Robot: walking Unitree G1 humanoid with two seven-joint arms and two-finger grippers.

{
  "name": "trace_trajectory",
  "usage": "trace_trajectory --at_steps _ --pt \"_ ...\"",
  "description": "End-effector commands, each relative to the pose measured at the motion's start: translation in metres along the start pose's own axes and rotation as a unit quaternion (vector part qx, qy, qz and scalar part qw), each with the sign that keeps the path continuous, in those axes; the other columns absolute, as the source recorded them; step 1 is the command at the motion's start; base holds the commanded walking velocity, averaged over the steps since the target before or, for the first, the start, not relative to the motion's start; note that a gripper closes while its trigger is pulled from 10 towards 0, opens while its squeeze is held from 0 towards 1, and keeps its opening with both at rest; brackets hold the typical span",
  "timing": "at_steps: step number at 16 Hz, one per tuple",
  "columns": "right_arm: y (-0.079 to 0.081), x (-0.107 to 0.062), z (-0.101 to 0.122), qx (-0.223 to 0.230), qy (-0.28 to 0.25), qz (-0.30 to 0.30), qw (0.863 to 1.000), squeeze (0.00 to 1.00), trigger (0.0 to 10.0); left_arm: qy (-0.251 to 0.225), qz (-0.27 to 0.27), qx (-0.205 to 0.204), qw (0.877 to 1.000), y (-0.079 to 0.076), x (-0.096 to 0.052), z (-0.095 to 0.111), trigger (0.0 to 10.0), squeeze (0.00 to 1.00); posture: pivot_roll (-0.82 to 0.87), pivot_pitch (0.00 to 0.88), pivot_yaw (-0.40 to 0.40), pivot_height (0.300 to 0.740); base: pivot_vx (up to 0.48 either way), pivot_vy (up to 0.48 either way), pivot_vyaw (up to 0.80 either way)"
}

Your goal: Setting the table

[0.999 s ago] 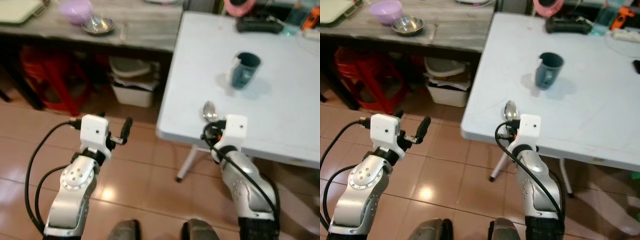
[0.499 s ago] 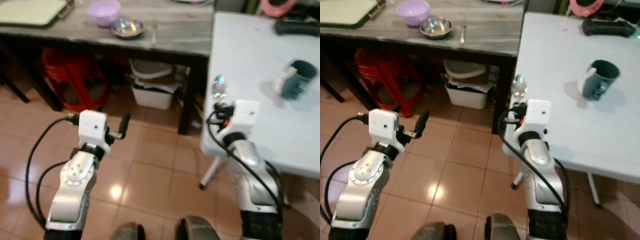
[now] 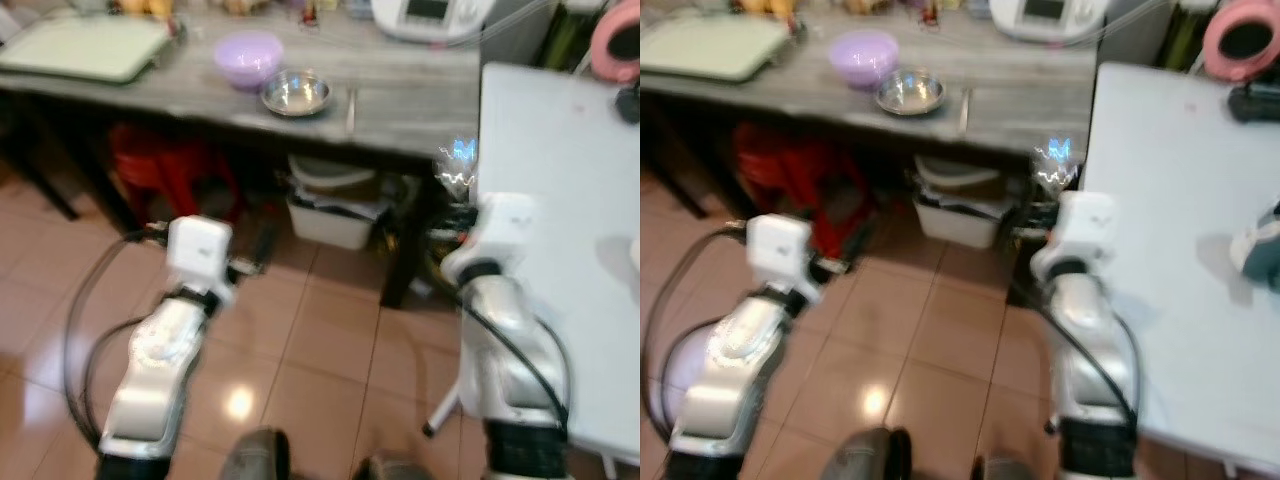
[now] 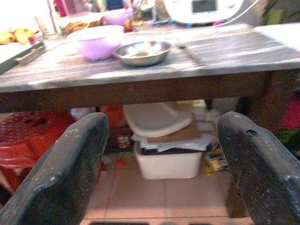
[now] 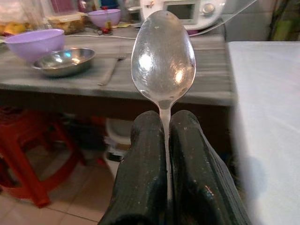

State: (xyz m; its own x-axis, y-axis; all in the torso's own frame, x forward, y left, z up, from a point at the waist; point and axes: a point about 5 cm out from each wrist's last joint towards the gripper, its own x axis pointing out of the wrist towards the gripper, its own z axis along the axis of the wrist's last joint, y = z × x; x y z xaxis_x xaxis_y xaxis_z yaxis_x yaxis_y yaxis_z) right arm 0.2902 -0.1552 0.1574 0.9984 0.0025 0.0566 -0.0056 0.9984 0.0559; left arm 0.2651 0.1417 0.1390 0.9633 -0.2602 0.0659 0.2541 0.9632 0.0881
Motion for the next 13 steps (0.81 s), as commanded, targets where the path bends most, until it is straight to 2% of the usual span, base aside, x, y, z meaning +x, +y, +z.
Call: trace_trajectory --at_steps 1,6,10,13 --pt "-0.0095 -0.0008 0.0033 -0.009 -0.010 -0.016 1.000 0.00 0.0 -0.006 -0.012 0.001 1.000 -0.0047 0.0017 0.0025 10.0 0.00 -0.03 0.106 0.046 0.740 0.454 0.000 0.00" --pt "-0.0104 -0.0011 0.0042 -0.011 -0.019 -0.022 1.000 0.00 0.0 -0.010 -0.022 0.013 1.000 -0.0078 0.0014 0.0041 10.0 0.00 -0.03 0.110 0.052 0.740 0.449 0.000 0.00" --pt "-0.0121 -0.0032 0.0019 -0.009 -0.015 -0.032 0.999 0.00 0.0 -0.010 -0.026 0.005 1.000 -0.0095 0.0001 0.0035 10.0 0.00 -0.03 0.104 0.055 0.740 0.455 0.000 0.00" --pt "-0.0145 -0.0043 0.0012 -0.009 -0.015 -0.039 0.999 0.00 0.0 -0.012 -0.030 0.009 0.999 -0.0104 0.0005 0.0036 10.0 0.00 -0.03 0.102 0.057 0.740 0.407 0.252 0.00"
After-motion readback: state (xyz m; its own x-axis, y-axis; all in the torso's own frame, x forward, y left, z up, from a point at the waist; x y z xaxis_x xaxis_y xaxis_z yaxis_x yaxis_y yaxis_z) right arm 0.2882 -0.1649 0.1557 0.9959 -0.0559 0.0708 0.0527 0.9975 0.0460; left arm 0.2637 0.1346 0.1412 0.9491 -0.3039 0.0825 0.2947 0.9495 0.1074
